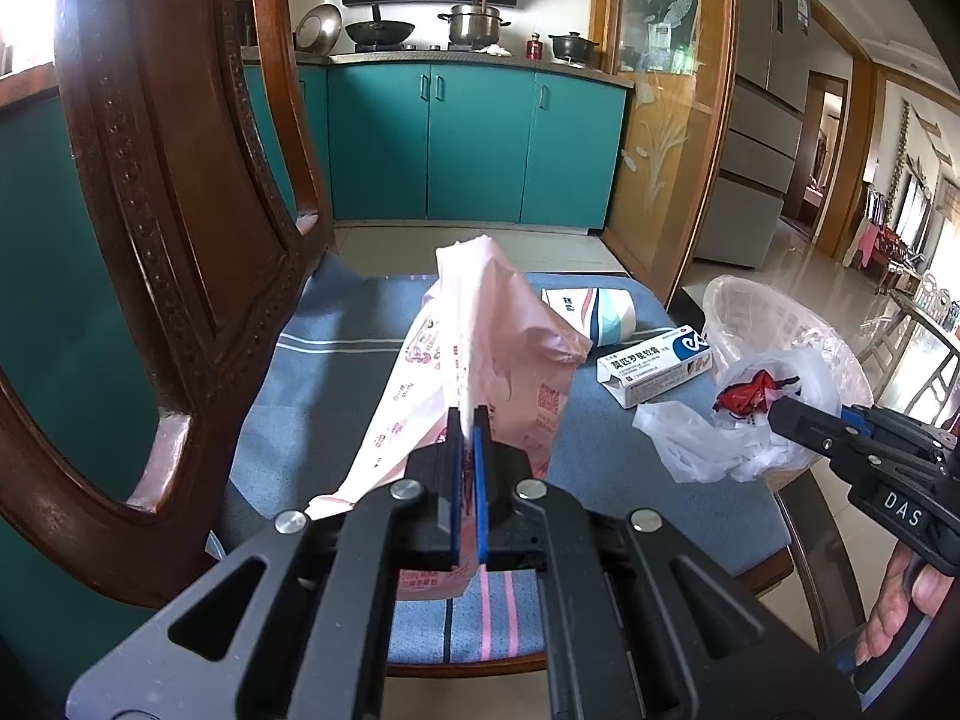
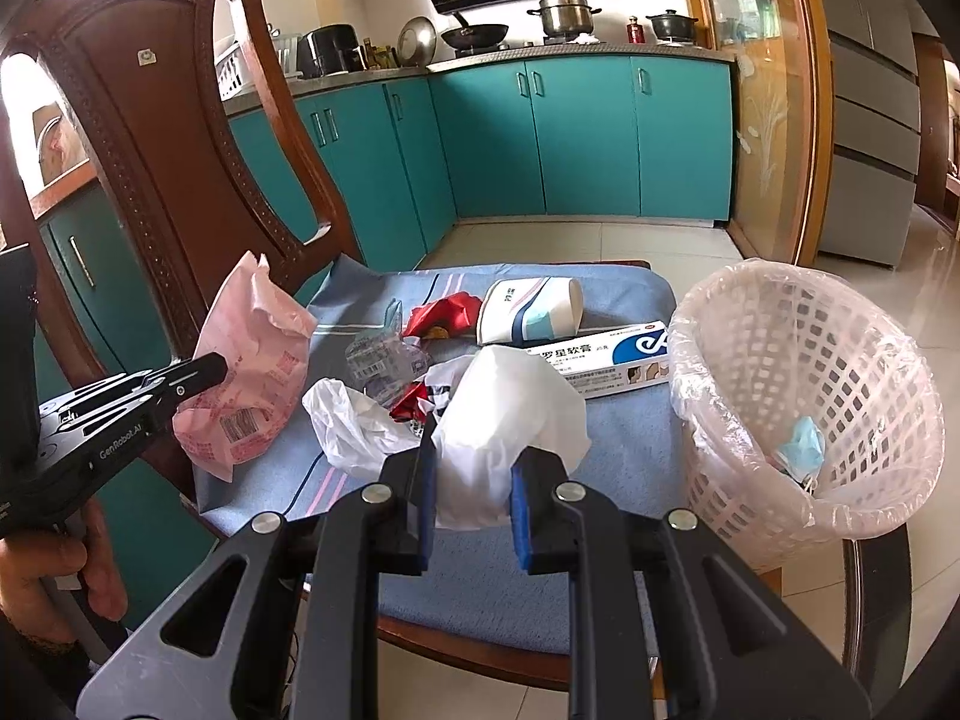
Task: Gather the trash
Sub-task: 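Carry the white tissue into the wastebasket and open the right gripper, then carry the pink wrapper into the wastebasket and open the left gripper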
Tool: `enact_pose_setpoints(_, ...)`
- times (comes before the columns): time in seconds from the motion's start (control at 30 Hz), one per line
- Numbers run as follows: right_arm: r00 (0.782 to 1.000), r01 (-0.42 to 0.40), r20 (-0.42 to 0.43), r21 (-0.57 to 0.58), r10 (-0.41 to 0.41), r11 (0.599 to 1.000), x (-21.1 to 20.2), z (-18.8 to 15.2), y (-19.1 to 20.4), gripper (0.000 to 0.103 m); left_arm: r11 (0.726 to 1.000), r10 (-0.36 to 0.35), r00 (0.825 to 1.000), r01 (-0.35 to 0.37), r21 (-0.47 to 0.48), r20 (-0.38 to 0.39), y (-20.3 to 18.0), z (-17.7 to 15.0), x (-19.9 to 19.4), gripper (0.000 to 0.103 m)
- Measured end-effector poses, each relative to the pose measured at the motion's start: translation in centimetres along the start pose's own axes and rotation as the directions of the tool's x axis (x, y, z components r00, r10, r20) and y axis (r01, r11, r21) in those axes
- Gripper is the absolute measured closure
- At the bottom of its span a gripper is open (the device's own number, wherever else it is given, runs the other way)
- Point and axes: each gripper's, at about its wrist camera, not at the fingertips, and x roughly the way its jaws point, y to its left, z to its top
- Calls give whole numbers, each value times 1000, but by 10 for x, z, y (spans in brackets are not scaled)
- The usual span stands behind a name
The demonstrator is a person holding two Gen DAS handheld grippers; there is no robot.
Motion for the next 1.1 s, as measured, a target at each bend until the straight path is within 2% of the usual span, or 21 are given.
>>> enact_pose_setpoints(0.1, 999, 13, 38, 26, -14, 1000, -7, 7, -10, 83, 1000, -1, 1000, 1, 5, 1, -1, 0, 0, 99)
enact_pose_setpoints(0.17, 993, 50, 104, 79, -58, 996, -19, 19, -31, 83, 1000, -4, 1000, 4, 5, 0, -1, -1, 0, 99)
enact_pose_setpoints(0.3, 963, 132, 199, 230, -179, 964, -34, 36, -87, 81, 1000, -9, 1000, 9, 16, -2, -4, -2, 0, 99)
enact_pose_setpoints(0.33, 951, 172, 207, 268, -231, 948, -35, 37, -104, 74, 1000, -12, 1000, 12, 22, -4, -6, -3, 0, 99)
enact_pose_setpoints(0.37, 945, 194, 199, 295, -259, 935, -33, 36, -116, 62, 1000, -16, 1000, 16, 27, -6, -7, -3, 1, 99)
enact_pose_setpoints(0.4, 940, 223, 176, 328, -292, 918, -30, 34, -127, 31, 999, -19, 1000, 19, 34, -7, -10, -3, 1, 99)
enact_pose_setpoints(0.43, 936, 244, 155, 366, -317, 898, -30, 31, -137, 18, 999, -20, 1000, 21, 39, -7, -11, -3, 1, 99)
enact_pose_setpoints(0.47, 936, 220, 166, 409, -309, 886, -36, 26, -145, 18, 999, -23, 1000, 23, 45, -7, -13, -4, 1, 99)
enact_pose_setpoints(0.53, 936, 184, 203, 416, -288, 891, -47, 23, -144, 17, 998, -24, 1000, 24, 54, -7, -16, -4, 1, 99)
enact_pose_setpoints(0.57, 925, 192, 232, 401, -302, 896, -56, 21, -138, 16, 998, -25, 1000, 26, 59, -7, -19, -4, 1, 99)
enact_pose_setpoints(0.63, 912, 198, 263, 391, -315, 899, -65, 17, -130, 7, 997, -35, 999, 35, 66, -9, -24, -6, 2, 99)
enact_pose_setpoints(0.7, 907, 187, 286, 389, -311, 902, -70, 15, -124, 7, 995, -48, 999, 50, 84, -19, -32, -8, 4, 99)
enact_pose_setpoints(0.83, 896, 168, 320, 397, -308, 902, -77, 14, -120, 7, 987, -104, 993, 110, 115, -59, -54, -15, 12, 99)
enact_pose_setpoints(0.93, 873, 155, 365, 422, -324, 893, -88, 11, -121, 7, 973, -180, 980, 191, 133, -88, -82, -13, 17, 99)
enact_pose_setpoints(1.0, 841, 157, 406, 448, -357, 880, -99, 8, -122, 6, 955, -253, 963, 264, 138, -94, -105, -4, 17, 99)
enact_pose_setpoints(1.1, 770, 146, 479, 510, -421, 847, -121, -1, -131, 6, 911, -358, 930, 368, 185, -89, -158, 26, 17, 99)
